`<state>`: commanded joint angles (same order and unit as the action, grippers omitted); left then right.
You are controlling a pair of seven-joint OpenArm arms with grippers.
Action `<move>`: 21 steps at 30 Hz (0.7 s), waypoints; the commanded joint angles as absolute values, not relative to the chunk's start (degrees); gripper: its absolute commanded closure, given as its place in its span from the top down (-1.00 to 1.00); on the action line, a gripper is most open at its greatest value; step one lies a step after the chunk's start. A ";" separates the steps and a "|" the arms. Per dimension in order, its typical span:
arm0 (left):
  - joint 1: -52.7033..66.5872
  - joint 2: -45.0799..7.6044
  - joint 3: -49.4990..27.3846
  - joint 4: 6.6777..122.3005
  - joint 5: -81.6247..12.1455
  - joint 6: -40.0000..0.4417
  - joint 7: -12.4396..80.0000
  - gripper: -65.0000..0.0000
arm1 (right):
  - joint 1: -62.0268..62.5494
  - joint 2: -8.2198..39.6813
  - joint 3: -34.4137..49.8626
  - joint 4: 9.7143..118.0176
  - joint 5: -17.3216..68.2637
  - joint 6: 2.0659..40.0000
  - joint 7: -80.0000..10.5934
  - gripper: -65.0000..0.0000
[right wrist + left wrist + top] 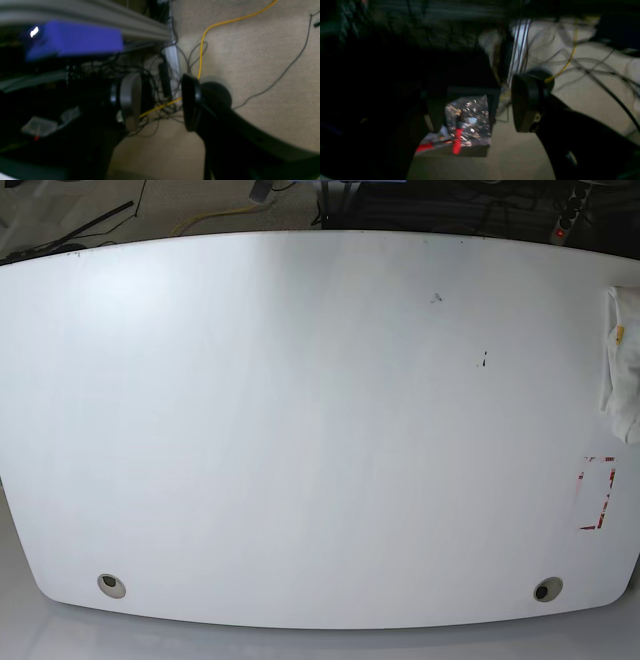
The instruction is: Fold the T-shirt properly
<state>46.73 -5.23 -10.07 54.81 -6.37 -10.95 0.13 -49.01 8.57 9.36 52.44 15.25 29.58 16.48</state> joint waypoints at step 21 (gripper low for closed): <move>13.76 -5.05 -7.60 15.16 0.40 -7.16 0.04 0.14 | -17.45 8.92 8.40 17.27 0.75 23.78 16.48 -0.24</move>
